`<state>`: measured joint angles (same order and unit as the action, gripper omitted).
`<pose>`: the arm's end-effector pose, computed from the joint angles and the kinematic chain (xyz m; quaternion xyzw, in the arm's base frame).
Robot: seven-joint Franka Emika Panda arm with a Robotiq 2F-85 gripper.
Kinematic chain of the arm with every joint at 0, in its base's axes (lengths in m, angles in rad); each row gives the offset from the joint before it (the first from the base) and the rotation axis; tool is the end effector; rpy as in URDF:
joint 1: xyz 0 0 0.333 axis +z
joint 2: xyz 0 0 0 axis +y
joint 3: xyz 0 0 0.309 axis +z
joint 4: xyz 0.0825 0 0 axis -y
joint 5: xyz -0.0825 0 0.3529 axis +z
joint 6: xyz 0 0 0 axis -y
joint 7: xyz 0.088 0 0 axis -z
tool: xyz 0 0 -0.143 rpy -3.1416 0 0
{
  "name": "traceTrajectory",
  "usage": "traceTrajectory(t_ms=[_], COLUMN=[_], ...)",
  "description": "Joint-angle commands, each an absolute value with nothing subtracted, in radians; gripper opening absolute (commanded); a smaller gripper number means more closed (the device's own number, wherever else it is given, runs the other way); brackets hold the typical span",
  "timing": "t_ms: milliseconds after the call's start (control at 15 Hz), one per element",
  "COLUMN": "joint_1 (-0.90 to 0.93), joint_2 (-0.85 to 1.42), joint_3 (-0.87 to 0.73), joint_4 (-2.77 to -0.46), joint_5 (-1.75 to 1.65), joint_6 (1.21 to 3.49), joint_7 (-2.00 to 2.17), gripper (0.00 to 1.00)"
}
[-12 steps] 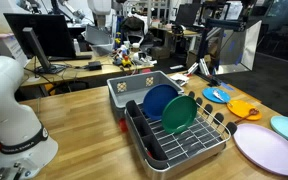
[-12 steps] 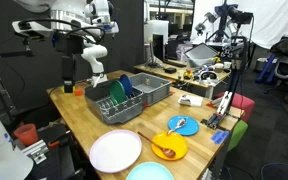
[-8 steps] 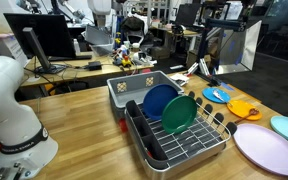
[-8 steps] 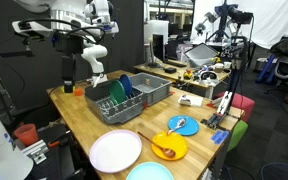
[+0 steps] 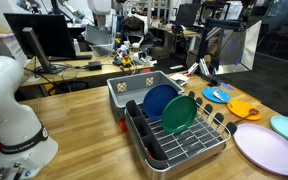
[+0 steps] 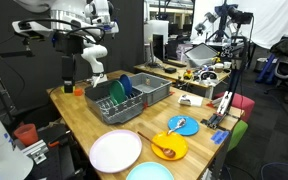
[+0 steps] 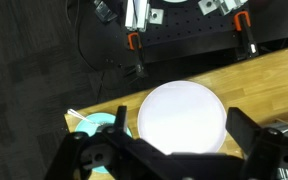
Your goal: Remove the brown spoon from the yellow plate and put it on the light blue plate
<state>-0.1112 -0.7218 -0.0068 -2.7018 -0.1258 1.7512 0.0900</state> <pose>0.2644 -0.0469 0.3963 0.9883 -0.0837 -0.1146 0.0564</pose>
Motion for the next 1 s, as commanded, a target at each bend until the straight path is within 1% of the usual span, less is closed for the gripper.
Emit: traceTrajectory(t_ms=[0,600,933], joint_1=[-0.104,-0.082,-0.046], joint_2=[-0.722,-0.695,-0.641], joint_3=[-0.013,-0.016,-0.004], joint_4=[-2.701,-2.69,-2.673], joint_5=[-0.129,-0.104,-0.087], joint_6=[1.749,1.76,1.821], joint_7=[0.094,0.078,0.082], gripper=[1.0,1.0,1.0])
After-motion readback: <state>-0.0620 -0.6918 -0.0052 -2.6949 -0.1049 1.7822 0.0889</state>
